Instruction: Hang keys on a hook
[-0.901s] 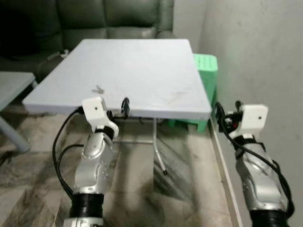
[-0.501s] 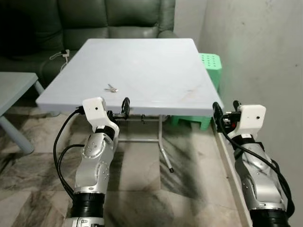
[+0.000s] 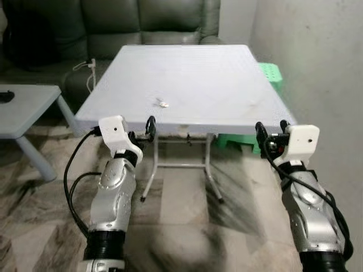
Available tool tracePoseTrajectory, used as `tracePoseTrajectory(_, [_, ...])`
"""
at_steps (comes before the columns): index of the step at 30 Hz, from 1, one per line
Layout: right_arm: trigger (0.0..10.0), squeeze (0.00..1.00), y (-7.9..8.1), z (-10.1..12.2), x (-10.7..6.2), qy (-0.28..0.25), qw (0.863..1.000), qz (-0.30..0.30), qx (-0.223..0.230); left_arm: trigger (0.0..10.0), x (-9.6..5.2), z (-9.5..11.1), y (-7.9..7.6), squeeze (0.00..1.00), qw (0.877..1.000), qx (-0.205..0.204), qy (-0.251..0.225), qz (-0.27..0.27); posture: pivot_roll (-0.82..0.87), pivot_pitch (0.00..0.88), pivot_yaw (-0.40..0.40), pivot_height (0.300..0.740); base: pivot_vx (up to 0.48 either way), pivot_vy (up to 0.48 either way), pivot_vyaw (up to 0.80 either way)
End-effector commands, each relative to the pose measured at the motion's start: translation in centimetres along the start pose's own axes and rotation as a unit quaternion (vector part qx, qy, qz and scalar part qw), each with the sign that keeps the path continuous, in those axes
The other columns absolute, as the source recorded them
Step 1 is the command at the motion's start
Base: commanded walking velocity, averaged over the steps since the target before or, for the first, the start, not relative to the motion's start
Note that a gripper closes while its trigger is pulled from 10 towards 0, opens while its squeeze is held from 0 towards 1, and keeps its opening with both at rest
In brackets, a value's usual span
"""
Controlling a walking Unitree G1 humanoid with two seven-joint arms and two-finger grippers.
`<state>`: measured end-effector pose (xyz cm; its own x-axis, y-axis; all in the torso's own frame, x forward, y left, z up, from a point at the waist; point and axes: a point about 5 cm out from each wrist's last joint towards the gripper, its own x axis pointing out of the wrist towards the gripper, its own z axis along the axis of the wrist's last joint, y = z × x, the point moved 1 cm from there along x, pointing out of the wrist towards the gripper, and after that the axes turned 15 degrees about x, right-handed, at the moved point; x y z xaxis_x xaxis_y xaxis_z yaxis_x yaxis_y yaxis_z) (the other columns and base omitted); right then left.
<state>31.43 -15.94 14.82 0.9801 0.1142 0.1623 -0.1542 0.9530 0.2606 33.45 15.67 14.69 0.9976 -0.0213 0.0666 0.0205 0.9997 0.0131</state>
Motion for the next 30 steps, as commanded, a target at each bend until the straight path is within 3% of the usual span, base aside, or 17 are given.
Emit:
tracePoseTrajectory(1, [10.0,0.00,-0.79,0.81,-0.06,-0.011,1.000,-0.010,-0.005,10.0,0.17,0.41,-0.97,0.00,1.000,-0.009,-0.006,-0.011,-0.02,0.002,-0.033,0.740,0.000,0.424,0.00])
tracePoseTrajectory(30, [10.0,0.00,-0.76,0.91,-0.05,-0.010,1.000,-0.012,-0.004,10.0,0.24,0.37,-0.77,0.00,1.000,-0.011,-0.001,-0.004,-0.01,0.015,-0.034,0.740,0.000,0.402,0.00])
